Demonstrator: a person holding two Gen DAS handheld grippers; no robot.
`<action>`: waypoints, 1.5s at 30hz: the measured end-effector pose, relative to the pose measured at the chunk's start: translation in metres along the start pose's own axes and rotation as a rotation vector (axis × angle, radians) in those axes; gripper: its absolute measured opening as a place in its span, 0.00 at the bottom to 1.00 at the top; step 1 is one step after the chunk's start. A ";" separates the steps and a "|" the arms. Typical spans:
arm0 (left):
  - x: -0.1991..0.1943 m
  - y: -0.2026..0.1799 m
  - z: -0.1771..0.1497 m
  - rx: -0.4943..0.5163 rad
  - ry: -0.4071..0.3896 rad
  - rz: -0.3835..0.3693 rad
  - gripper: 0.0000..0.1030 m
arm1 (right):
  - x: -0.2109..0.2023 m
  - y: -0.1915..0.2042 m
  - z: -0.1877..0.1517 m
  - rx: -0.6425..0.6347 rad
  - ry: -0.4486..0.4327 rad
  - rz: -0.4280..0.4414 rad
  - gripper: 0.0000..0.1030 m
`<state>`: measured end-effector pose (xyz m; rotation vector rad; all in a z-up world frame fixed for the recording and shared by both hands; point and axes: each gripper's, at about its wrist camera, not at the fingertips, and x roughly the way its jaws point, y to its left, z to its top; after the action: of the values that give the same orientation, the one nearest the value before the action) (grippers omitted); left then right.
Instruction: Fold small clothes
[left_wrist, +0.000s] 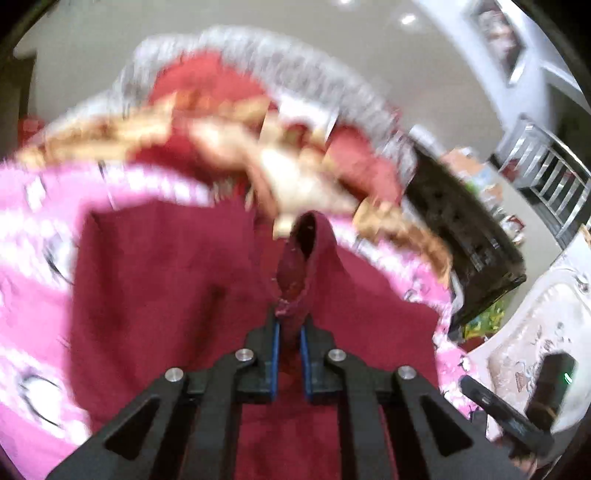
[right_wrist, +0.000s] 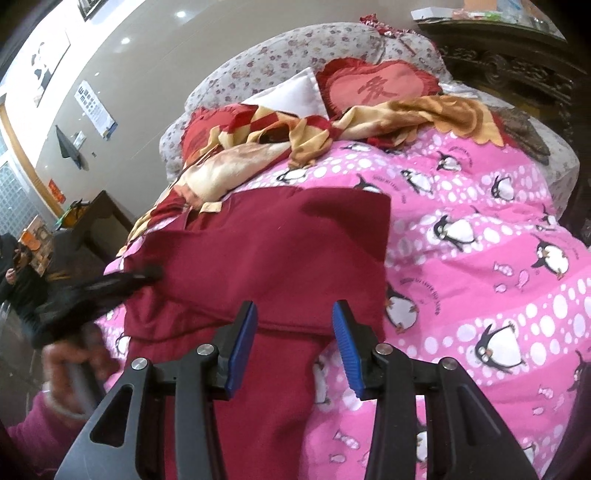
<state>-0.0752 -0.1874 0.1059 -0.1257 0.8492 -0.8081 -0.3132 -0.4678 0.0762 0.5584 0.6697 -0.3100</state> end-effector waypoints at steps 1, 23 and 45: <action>-0.009 0.003 0.002 0.012 -0.023 0.022 0.09 | 0.001 0.000 0.003 -0.004 -0.004 -0.007 0.37; 0.004 0.080 -0.037 -0.071 0.127 0.278 0.57 | 0.101 -0.016 0.051 -0.030 0.121 -0.298 0.07; 0.041 0.088 -0.038 0.010 0.156 0.448 0.70 | 0.065 0.034 0.013 -0.221 0.118 -0.253 0.16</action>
<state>-0.0351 -0.1453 0.0194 0.1354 0.9747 -0.4039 -0.2431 -0.4536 0.0548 0.2819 0.8787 -0.4353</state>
